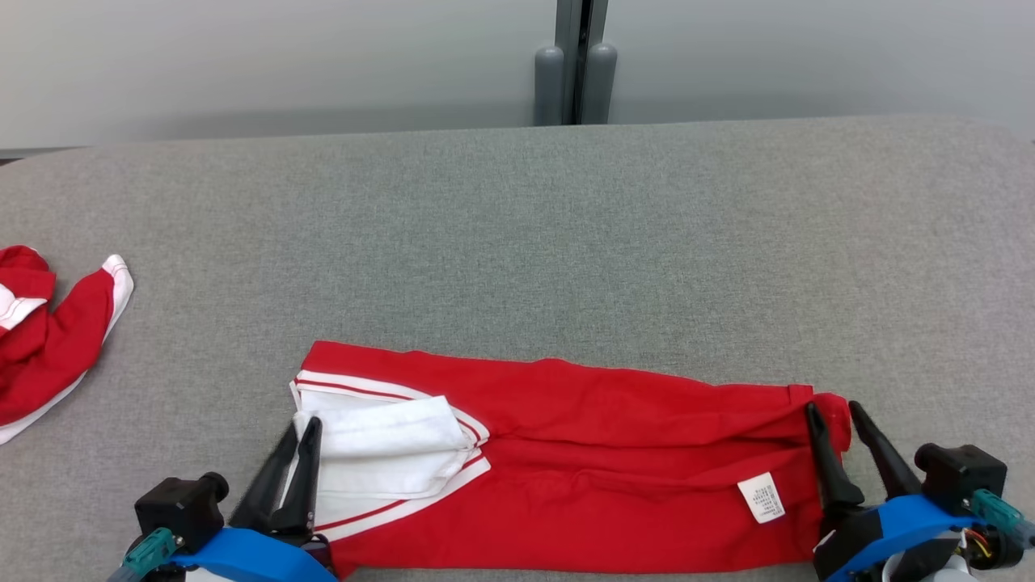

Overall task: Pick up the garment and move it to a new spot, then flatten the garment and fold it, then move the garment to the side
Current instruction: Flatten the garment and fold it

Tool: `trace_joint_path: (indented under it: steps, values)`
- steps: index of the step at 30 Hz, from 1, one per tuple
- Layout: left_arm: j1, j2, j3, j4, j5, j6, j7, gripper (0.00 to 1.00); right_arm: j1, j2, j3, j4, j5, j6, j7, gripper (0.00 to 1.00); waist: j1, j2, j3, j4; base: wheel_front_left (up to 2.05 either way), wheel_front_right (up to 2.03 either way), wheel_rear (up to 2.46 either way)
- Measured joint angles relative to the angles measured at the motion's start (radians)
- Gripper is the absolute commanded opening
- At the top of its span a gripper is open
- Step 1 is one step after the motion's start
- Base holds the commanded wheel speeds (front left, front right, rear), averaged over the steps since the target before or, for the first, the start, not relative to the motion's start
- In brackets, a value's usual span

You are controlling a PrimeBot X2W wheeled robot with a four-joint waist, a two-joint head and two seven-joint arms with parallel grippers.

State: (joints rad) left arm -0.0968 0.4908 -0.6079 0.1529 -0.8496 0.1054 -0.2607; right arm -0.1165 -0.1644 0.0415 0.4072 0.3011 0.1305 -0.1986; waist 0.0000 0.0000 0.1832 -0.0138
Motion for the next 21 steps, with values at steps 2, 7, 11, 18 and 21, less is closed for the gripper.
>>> trace_joint_path:
  steps: [2, 7, 11, 18, 21]
  values:
    - [0.010, -0.015, 0.037, -0.005, 0.028, 0.001, -0.001, 1.00, 0.016, 0.000, -0.003, -0.010, 0.002, 0.000, -0.017, 1.00, 0.0000, 0.0000, -0.010, 0.001, 0.00, 0.00, 0.00]
    - [0.046, -0.082, 0.173, -0.053, 0.149, -0.004, -0.001, 1.00, 0.024, -0.012, -0.015, -0.067, 0.010, 0.000, -0.042, 1.00, 0.0000, 0.0000, -0.021, 0.002, 0.00, 0.00, 0.00]
    - [0.085, -0.160, 0.302, -0.098, 0.273, -0.028, -0.001, 1.00, 0.009, -0.026, -0.037, -0.094, 0.017, 0.000, -0.043, 1.00, 0.0000, 0.0000, -0.023, 0.008, 0.00, 0.00, 0.00]
    - [0.122, -0.303, 0.493, -0.123, 0.457, -0.079, -0.001, 1.00, -0.046, -0.007, -0.091, -0.025, 0.005, 0.000, 0.066, 1.00, 0.0000, 0.0000, -0.017, 0.024, 0.00, 0.00, 0.00]
    - [0.130, -0.347, 0.546, -0.113, 0.525, -0.094, -0.001, 1.00, -0.047, 0.004, -0.096, 0.023, -0.006, 0.000, 0.093, 1.00, 0.0001, 0.0000, -0.016, 0.031, 0.00, 0.00, 0.00]
